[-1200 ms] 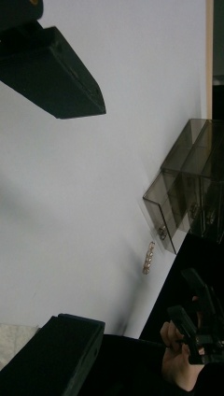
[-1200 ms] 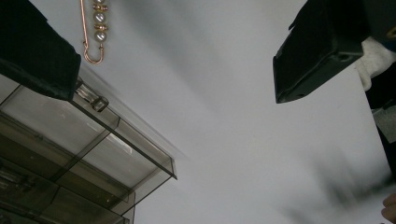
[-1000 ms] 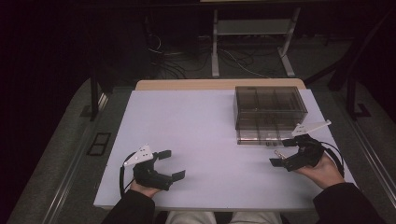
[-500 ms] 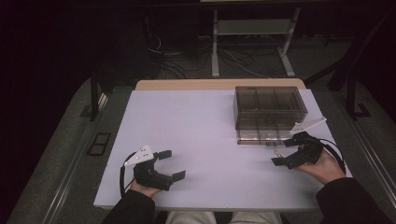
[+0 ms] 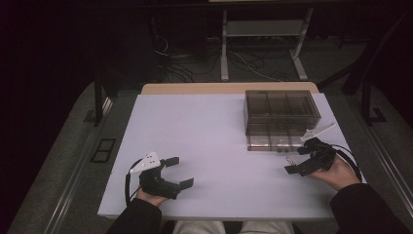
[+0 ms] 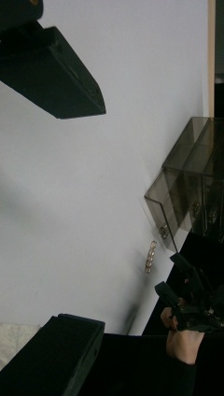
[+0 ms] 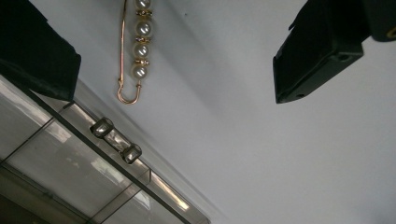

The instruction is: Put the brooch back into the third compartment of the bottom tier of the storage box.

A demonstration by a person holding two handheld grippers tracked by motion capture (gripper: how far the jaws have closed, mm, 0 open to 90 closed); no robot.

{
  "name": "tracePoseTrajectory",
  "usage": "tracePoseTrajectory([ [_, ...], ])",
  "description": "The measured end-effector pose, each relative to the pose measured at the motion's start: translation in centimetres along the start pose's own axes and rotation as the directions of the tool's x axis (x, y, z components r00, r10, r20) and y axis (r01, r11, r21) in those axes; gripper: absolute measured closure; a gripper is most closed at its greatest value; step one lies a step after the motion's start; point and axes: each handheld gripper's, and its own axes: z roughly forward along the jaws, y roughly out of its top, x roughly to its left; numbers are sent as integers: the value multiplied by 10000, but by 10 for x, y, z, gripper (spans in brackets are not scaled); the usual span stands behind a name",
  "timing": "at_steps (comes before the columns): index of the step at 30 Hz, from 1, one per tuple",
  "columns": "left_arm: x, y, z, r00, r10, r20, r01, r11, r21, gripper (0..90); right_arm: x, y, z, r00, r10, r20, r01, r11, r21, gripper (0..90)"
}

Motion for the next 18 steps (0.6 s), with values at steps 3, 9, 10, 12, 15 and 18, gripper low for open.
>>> tracePoseTrajectory([
  [3,0,0,0,10000,11,0,-11,10000,2,0,-2,-1,3,10000,-11,34,11,10000,84,3],
  [9,0,0,0,10000,10,2,-10,10000,-12,0,-7,-6,8,9999,4,131,-7,9997,233,3],
  [10,0,0,0,10000,7,-1,-7,10000,-11,0,-7,-7,8,9999,65,145,-69,9996,257,3],
  [12,0,0,0,10000,-8,3,8,10000,-6,0,-9,-10,9,9998,83,183,-88,9996,277,3],
  [15,-1,0,0,10000,-22,25,22,10000,12,0,-11,-13,9,9996,78,286,-87,9995,309,4],
  [18,-1,0,1,10000,-27,18,27,10000,2,0,-13,-15,10,9991,27,435,-44,9992,405,4],
])
